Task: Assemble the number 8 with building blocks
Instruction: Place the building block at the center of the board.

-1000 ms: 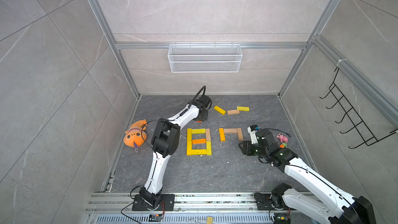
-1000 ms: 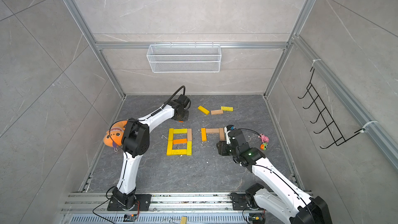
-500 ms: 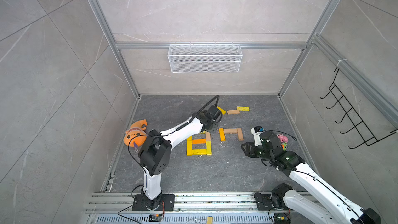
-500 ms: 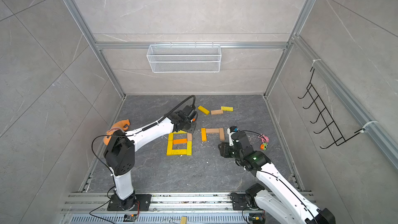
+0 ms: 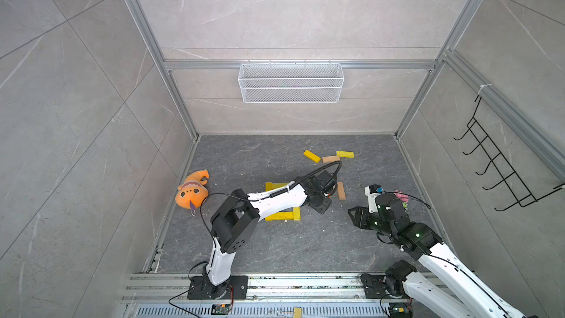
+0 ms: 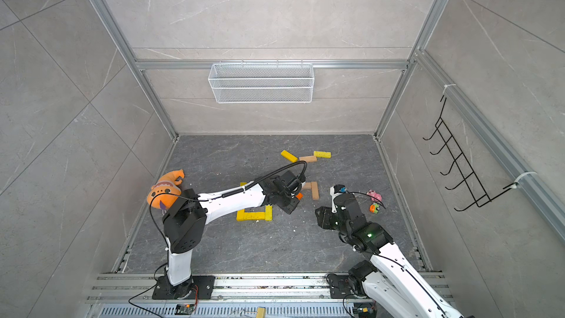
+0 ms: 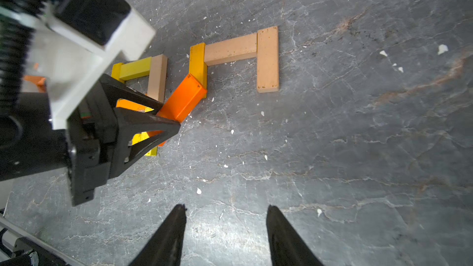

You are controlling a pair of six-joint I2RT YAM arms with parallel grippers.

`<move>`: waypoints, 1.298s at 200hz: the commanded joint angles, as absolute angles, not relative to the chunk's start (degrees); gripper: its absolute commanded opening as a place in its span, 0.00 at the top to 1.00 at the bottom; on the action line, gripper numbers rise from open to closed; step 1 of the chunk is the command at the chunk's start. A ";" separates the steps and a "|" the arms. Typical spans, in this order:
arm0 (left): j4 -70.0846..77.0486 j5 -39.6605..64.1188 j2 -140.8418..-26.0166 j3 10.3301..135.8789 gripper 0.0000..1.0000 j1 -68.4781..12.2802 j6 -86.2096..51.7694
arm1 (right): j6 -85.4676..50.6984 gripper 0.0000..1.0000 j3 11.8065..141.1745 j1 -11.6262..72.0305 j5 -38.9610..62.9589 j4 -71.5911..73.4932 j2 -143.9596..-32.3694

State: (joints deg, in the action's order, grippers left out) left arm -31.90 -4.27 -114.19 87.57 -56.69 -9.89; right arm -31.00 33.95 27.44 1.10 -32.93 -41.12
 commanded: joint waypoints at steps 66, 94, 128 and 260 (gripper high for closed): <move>-32.18 -0.26 -123.66 95.12 0.72 -59.53 -4.34 | -32.21 0.46 32.20 27.86 -1.10 -33.64 -42.51; -32.43 0.06 -125.14 96.24 0.71 -60.03 -3.35 | -32.24 0.46 32.34 27.86 -1.34 -33.61 -43.05; -32.57 -0.17 -125.44 96.23 0.64 -60.03 -2.99 | -31.63 0.46 32.96 27.86 -3.29 -35.28 -43.80; -25.09 -0.44 -104.10 78.25 0.47 -58.93 -13.85 | -36.40 0.45 33.83 29.26 3.32 -23.08 -59.74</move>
